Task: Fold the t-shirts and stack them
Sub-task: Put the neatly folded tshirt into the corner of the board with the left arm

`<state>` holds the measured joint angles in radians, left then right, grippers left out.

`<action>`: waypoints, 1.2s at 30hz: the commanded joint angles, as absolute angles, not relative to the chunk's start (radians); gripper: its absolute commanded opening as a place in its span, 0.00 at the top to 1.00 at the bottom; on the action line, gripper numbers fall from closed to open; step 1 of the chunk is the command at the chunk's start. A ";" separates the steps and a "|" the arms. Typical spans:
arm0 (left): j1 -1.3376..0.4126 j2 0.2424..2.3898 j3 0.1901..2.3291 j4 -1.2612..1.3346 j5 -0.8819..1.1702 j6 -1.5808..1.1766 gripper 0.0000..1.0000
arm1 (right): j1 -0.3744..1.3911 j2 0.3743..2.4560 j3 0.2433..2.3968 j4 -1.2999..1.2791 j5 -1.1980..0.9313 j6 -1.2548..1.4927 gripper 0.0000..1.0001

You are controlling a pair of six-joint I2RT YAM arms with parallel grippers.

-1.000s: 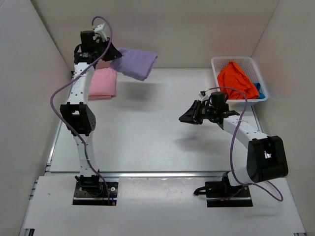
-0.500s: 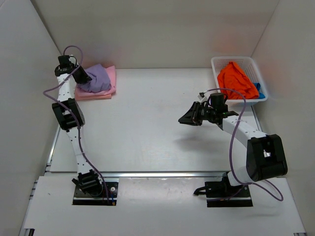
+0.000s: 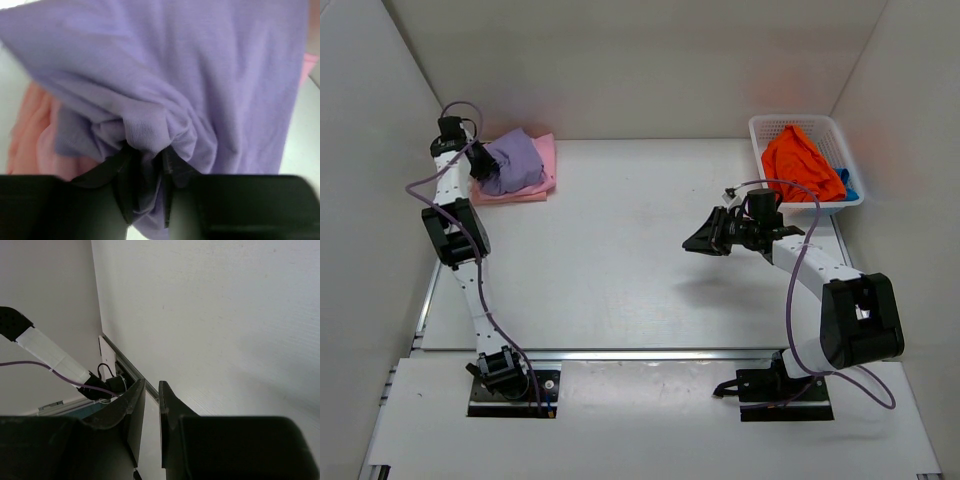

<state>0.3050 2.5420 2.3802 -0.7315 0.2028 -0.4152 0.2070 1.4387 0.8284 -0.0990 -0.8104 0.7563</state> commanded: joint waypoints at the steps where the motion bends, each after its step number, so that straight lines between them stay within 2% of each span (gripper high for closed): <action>1: 0.304 2.398 2.342 -0.799 0.011 -0.419 0.59 | 0.213 1.430 0.851 -0.071 -0.824 0.749 0.85; 4: 0.307 2.323 2.255 -0.767 -0.054 -0.440 0.52 | 0.209 1.422 0.844 -0.064 -0.824 0.753 0.85; 11: 0.278 2.143 2.118 -0.681 -0.144 -0.468 0.54 | 0.212 1.411 0.822 -0.060 -0.831 0.758 0.85; 14: 0.221 2.131 2.163 -0.705 -0.153 -0.448 0.52 | 0.207 1.410 0.819 -0.045 -0.842 0.761 0.85; 19: 0.123 2.213 2.409 -0.846 -0.179 -0.376 0.51 | 0.210 1.410 0.812 -0.031 -0.851 0.767 0.85; 21: 0.106 2.204 2.415 -0.887 -0.155 -0.374 0.51 | 0.216 1.407 0.818 -0.029 -0.851 0.769 0.85; 23: 0.080 2.133 2.340 -0.858 -0.082 -0.373 0.46 | 0.213 1.401 0.816 -0.031 -0.842 0.766 0.85; 24: 0.075 2.111 2.262 -0.812 -0.007 -0.355 0.19 | 0.215 1.396 0.805 -0.032 -0.842 0.758 0.85; 25: 0.060 2.050 2.167 -0.784 0.065 -0.325 0.02 | 0.212 1.397 0.796 -0.037 -0.839 0.750 0.85; 28: 0.019 1.886 1.938 -0.686 0.141 -0.325 0.01 | 0.184 1.373 0.765 -0.063 -0.833 0.718 0.85; 33: -0.057 1.636 1.616 -0.686 0.248 -0.359 0.01 | 0.120 1.319 0.741 -0.156 -0.813 0.640 0.84; 36: -0.122 1.493 1.433 -0.684 0.212 -0.350 0.01 | 0.078 1.260 0.712 -0.207 -0.802 0.606 0.84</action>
<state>-0.0643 1.6508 1.5486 -0.7078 0.1661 -0.3592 0.1127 1.3407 0.7315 -0.1616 -0.8093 0.6735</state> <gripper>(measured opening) 0.987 0.162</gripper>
